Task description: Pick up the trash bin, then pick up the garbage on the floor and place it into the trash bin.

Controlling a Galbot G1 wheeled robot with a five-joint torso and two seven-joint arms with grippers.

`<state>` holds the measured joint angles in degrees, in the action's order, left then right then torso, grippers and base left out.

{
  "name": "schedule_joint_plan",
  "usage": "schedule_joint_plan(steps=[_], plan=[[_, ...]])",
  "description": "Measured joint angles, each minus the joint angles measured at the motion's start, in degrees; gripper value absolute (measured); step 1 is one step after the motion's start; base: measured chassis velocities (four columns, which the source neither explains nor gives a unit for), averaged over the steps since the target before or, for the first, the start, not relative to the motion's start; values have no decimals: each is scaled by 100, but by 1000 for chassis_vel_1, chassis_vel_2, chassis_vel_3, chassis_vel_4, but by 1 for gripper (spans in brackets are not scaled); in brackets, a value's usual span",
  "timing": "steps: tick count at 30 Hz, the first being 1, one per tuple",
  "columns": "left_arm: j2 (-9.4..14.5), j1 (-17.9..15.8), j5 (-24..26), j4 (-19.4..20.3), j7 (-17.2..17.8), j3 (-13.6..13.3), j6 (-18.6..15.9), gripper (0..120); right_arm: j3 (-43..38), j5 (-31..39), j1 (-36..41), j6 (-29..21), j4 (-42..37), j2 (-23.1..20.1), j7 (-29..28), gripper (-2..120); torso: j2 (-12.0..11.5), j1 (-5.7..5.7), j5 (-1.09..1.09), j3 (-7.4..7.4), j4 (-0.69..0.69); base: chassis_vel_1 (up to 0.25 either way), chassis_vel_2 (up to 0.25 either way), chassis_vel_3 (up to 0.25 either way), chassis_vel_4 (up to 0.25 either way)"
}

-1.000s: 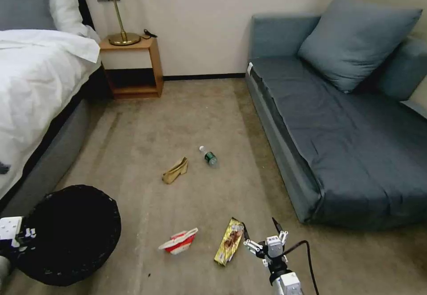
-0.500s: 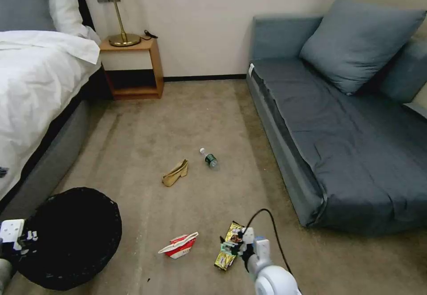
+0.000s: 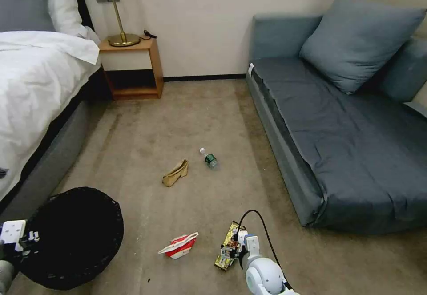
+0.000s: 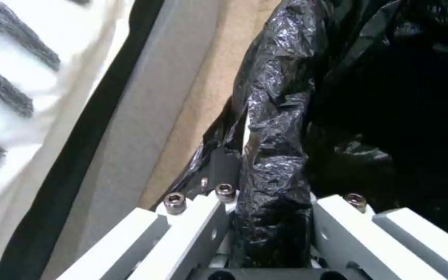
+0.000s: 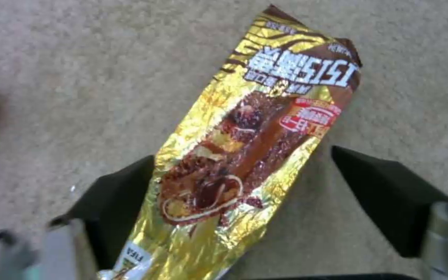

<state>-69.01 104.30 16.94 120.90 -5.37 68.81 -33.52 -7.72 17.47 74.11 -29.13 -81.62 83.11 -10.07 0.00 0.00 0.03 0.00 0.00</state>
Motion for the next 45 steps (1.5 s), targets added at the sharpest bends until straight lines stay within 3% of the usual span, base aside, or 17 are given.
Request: schedule_joint_plan(steps=[11,17,21,24,32,45], plan=[[-23,-13,1,-12,-5,45,95,3,-45,-70,54,277,87,-12,135,44,0,0,-2,0,0,0,0,0,0],[-25,-6,7,-15,-7,50,101,3,-71,-81,55,305,129,-8,155,30,0,0,-3,0,0,0,0,0,0],[-47,0,7,-14,-7,29,105,3,-91,-106,81,343,138,-5,179,9,0,0,-3,0,0,0,0,0,0],[-56,-1,7,-12,-7,15,108,3,-117,-124,107,372,136,-10,187,1,0,0,-3,0,0,0,0,0,0],[-98,23,14,9,-32,5,125,3,-223,-78,220,522,-39,-82,197,0,0,0,-3,0,0,0,0,0,0],[-146,37,19,42,-33,-85,129,3,-262,399,589,1338,-2452,-663,-235,0,0,0,-3,0,-1,0,0,0,0]])
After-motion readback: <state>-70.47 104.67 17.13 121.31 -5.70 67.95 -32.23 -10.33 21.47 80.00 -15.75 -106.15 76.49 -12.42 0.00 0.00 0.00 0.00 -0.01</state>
